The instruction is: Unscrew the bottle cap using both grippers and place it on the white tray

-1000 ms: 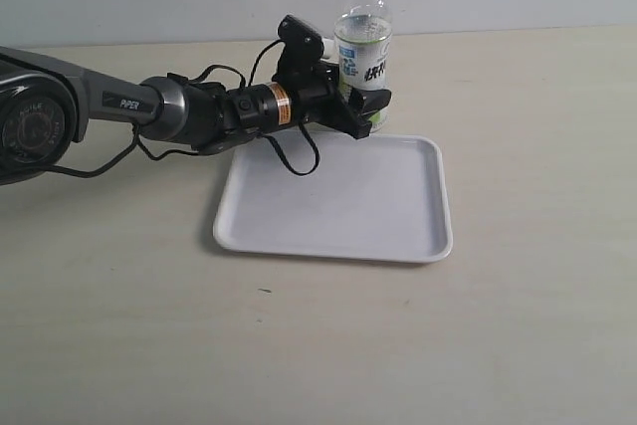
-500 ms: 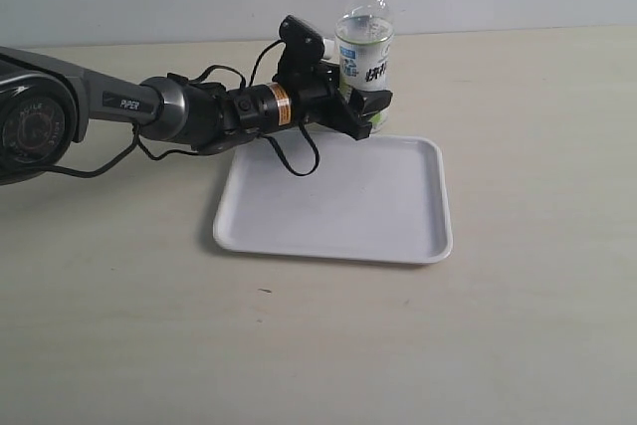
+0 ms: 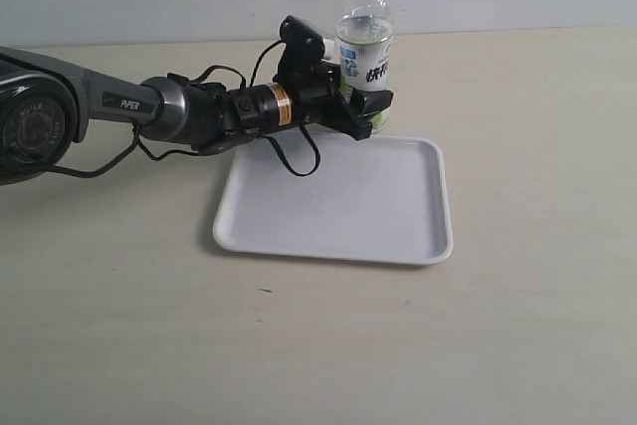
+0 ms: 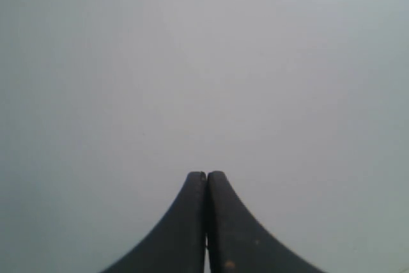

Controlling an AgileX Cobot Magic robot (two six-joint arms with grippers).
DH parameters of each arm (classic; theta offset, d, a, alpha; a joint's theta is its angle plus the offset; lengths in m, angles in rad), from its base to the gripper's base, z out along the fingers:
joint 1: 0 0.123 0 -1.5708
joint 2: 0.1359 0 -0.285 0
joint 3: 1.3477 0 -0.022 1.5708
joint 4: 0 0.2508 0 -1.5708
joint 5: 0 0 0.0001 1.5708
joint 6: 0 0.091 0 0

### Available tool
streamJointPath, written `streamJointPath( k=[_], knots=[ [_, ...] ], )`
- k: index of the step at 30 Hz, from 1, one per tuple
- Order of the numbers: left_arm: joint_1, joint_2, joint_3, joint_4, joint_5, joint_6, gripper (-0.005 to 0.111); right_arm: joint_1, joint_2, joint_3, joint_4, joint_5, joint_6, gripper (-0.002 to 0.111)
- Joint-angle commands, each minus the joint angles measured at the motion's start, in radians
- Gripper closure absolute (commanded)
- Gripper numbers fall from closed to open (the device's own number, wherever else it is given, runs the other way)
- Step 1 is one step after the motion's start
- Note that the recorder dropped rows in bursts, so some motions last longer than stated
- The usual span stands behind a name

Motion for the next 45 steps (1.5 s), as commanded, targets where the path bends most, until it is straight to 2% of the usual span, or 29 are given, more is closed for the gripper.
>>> streamJointPath(
  k=[1, 5, 11, 16, 18, 20, 23, 30, 36, 41, 45],
  knots=[
    [0.002, -0.019, -0.003, -0.01, -0.039, -0.008, 0.107, -0.004, -0.006, 0.005, 0.004, 0.066, -0.138, 0.108],
    [0.002, -0.019, -0.003, -0.006, -0.039, -0.008, 0.107, -0.004, 0.018, 0.005, 0.019, 0.052, -0.179, 0.108],
    [0.002, -0.017, -0.003, 0.031, -0.039, -0.008, 0.107, -0.004, 0.202, 0.002, 0.018, -0.157, -0.143, 0.108],
    [0.002, -0.017, -0.003, 0.031, -0.039, -0.008, 0.107, -0.004, 0.535, -0.197, 0.019, -0.15, -0.272, 0.108],
    [0.002, -0.017, -0.003, 0.031, -0.039, -0.008, 0.107, -0.004, 0.697, -0.328, 0.065, -0.058, -0.404, 0.108],
    [0.002, -0.017, -0.003, 0.036, -0.039, -0.008, 0.107, -0.004, 0.866, -0.51, 0.107, 0.171, -0.578, 0.108],
    [0.002, -0.017, -0.003, 0.056, -0.039, -0.013, 0.107, -0.004, 1.075, -0.757, 0.107, 0.516, -0.71, 0.108],
    [0.002, -0.017, -0.003, 0.057, -0.039, -0.013, 0.107, -0.004, 1.41, -1.147, 0.09, 0.872, -0.637, 0.108],
    [0.002, -0.017, -0.003, 0.057, -0.039, -0.011, 0.107, -0.004, 1.618, -1.407, -0.021, 1.203, -0.503, 0.108],
    [0.002, -0.017, -0.003, 0.061, -0.029, -0.009, 0.107, -0.004, 1.747, -1.564, -0.189, 1.45, -0.407, 0.108],
    [0.002, -0.017, -0.003, 0.061, -0.022, -0.009, 0.107, -0.004, 1.805, -1.635, -0.293, 1.54, -0.36, 0.102]
  ],
)
